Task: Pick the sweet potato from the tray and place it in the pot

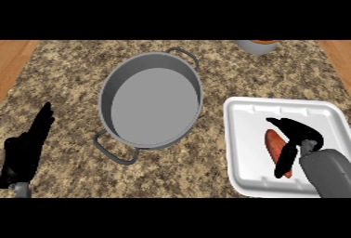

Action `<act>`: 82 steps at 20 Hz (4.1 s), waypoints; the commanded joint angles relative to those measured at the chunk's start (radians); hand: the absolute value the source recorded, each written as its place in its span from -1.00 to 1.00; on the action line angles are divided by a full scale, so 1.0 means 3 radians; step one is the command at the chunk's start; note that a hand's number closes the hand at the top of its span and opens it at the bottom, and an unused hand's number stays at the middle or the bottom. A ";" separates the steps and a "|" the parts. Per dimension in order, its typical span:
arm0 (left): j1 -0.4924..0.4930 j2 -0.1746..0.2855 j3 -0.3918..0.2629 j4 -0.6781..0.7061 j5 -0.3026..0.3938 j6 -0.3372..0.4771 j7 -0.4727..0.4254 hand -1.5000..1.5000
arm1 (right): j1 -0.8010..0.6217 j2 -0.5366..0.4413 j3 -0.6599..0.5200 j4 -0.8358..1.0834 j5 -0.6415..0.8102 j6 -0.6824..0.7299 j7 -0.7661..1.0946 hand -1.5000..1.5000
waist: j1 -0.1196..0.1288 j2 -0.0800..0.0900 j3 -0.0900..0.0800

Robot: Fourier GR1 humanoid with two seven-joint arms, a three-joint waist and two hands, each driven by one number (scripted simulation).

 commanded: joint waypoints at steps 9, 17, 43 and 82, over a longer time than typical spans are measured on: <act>0.0021 -0.0016 0.0179 0.0018 -0.0002 -0.0270 0.0005 0.00 | 0.0010 0.0068 0.0074 0.0295 0.0461 -0.0111 -0.0711 1.00 | 0.0004 0.0002 0.0001; -0.0075 -0.0088 0.0110 0.0077 -0.0095 -0.0268 -0.0021 0.00 | -0.0365 0.1374 0.0590 -0.0108 0.0796 -0.0526 0.0269 1.00 | 0.0163 -0.0005 -0.0007; -0.0492 -0.0180 -0.0132 0.0258 -0.0219 -0.0321 0.0047 0.00 | -0.2933 0.1425 0.1957 0.0077 0.1384 -0.2194 0.2618 1.00 | 0.0539 -0.0001 -0.0017; -0.0487 -0.0255 -0.0089 0.0130 -0.0281 -0.0223 0.0073 0.00 | -0.3314 0.1427 0.1048 0.2531 0.0471 -0.4104 0.0958 -1.00 | 0.0420 0.0137 0.0001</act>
